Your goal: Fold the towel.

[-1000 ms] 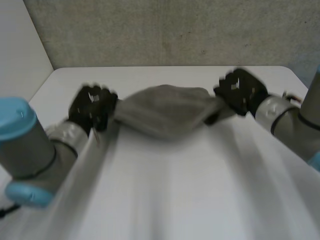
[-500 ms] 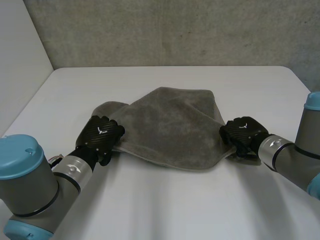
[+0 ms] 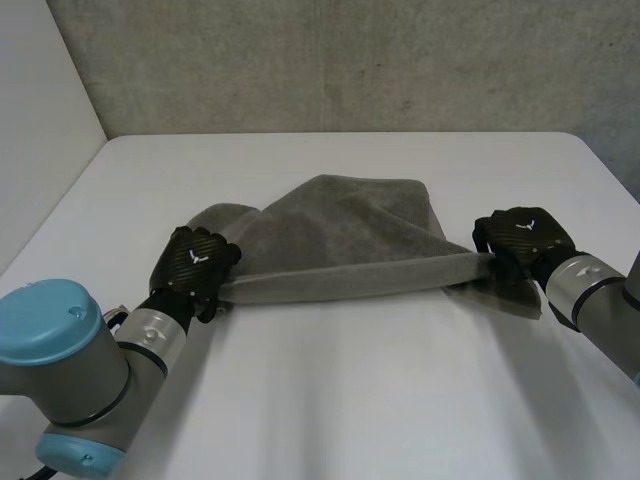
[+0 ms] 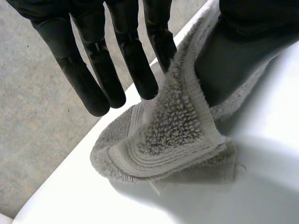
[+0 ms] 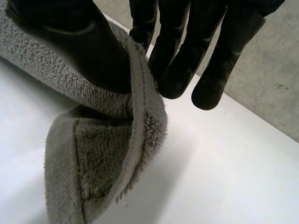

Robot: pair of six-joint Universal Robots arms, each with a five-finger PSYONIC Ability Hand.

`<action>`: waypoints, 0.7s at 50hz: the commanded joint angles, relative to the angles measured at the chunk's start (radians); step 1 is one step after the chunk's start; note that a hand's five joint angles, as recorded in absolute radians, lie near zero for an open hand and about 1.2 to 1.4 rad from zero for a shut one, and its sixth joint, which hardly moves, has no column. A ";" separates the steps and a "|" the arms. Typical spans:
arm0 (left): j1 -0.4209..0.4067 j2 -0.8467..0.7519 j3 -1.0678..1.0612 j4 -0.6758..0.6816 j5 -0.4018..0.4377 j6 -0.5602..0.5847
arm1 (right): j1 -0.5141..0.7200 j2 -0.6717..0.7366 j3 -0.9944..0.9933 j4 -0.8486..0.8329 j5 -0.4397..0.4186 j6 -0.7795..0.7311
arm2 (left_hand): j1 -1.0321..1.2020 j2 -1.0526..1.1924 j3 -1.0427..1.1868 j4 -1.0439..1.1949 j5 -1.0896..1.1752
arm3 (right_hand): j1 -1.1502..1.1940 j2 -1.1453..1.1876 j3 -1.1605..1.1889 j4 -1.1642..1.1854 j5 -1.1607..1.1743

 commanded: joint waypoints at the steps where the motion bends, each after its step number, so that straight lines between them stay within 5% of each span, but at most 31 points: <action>1: 0.001 -0.014 0.007 -0.004 -0.029 0.001 | -0.005 0.004 0.004 -0.003 0.000 0.000 | -0.166 -0.166 -0.174 -0.168 -0.343 | 0.052 0.058 0.057 0.050 0.051; 6: 0.011 -0.001 0.007 -0.004 -0.043 0.003 | -0.011 -0.013 0.011 -0.018 0.002 0.002 | -0.125 -0.125 -0.132 -0.127 -0.302 | 0.052 0.058 0.057 0.050 0.051; 8: 0.030 0.020 0.013 -0.015 -0.058 0.009 | -0.013 -0.049 0.002 -0.015 0.006 0.003 | 0.240 0.240 0.232 0.238 0.063 | 0.052 0.058 0.057 0.050 0.051; 20: 0.037 0.422 0.062 -0.040 -0.063 0.082 | -0.023 -0.364 -0.200 0.173 -0.007 0.006 | 0.242 0.242 0.234 0.240 0.065 | 0.052 0.058 0.057 0.050 0.051; 29: 0.027 0.552 0.320 -0.381 -0.055 0.027 | -0.072 -0.352 -0.580 0.567 -0.053 -0.172 | 0.242 0.242 0.234 0.240 0.065 | 0.052 0.058 0.057 0.050 0.051; 35: 0.044 0.357 0.446 -0.596 -0.040 -0.008 | -0.017 -0.203 -0.669 0.696 0.025 -0.412 | 0.242 0.242 0.234 0.240 0.065 | 0.052 0.058 0.057 0.050 0.051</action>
